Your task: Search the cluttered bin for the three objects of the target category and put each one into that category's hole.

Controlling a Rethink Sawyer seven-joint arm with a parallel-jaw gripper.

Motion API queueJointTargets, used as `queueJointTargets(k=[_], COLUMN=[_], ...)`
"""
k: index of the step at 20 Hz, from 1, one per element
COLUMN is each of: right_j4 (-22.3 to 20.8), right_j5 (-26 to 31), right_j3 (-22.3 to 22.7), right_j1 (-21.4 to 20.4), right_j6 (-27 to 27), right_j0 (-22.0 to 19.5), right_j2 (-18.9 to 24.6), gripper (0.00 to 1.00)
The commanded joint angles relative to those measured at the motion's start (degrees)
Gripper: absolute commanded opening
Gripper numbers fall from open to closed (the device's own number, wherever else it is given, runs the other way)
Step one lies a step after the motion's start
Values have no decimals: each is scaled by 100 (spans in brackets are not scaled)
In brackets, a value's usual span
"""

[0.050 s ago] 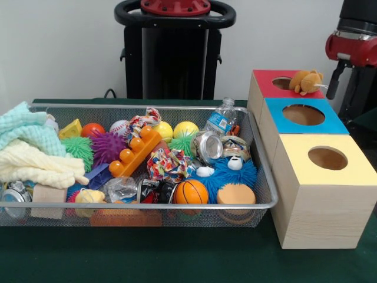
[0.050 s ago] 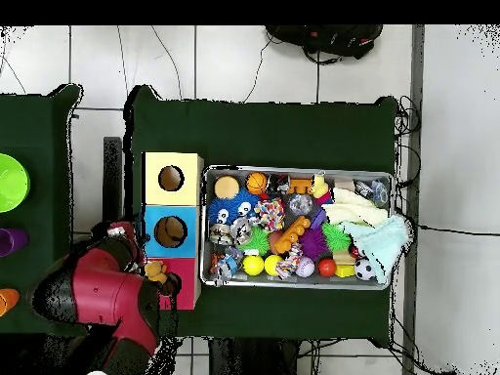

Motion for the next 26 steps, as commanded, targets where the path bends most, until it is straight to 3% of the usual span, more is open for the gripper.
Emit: queueJointTargets(k=[1, 14, 26], right_j4=[127, 151, 172], right_j5=[-332, -661, -453], right_j3=[600, 1044, 1324], right_j1=[115, -132, -586], right_j6=[728, 813, 861], right_j0=[-281, -452, -239], right_j2=[991, 1651, 1635], gripper=[100, 100, 100])
